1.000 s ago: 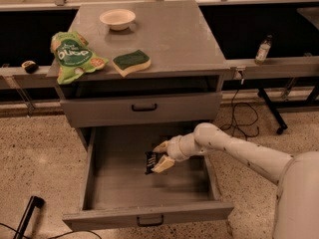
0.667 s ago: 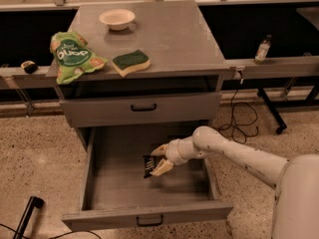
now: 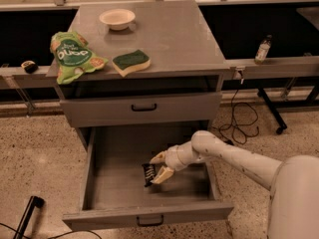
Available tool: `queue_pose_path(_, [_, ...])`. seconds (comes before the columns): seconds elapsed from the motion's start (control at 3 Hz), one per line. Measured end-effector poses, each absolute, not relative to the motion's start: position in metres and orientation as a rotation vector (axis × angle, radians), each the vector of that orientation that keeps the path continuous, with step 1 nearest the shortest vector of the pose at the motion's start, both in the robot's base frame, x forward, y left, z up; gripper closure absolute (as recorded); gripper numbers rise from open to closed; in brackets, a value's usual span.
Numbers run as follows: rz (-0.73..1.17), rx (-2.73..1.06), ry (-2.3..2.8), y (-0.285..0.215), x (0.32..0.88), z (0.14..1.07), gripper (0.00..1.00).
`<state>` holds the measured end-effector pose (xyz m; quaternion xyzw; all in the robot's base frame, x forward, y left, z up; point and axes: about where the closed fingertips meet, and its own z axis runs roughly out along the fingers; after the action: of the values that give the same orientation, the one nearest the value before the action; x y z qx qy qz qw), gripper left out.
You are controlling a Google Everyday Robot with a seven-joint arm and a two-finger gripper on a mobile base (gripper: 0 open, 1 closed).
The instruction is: Place rxbar chocolate into middle drawer
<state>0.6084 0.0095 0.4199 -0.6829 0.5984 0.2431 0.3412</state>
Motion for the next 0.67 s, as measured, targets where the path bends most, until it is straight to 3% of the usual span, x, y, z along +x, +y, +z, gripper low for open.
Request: queue_pose_path(0.67, [0.668, -1.788, 1.583, 0.0098, 0.6096, 0.4046, 0.57])
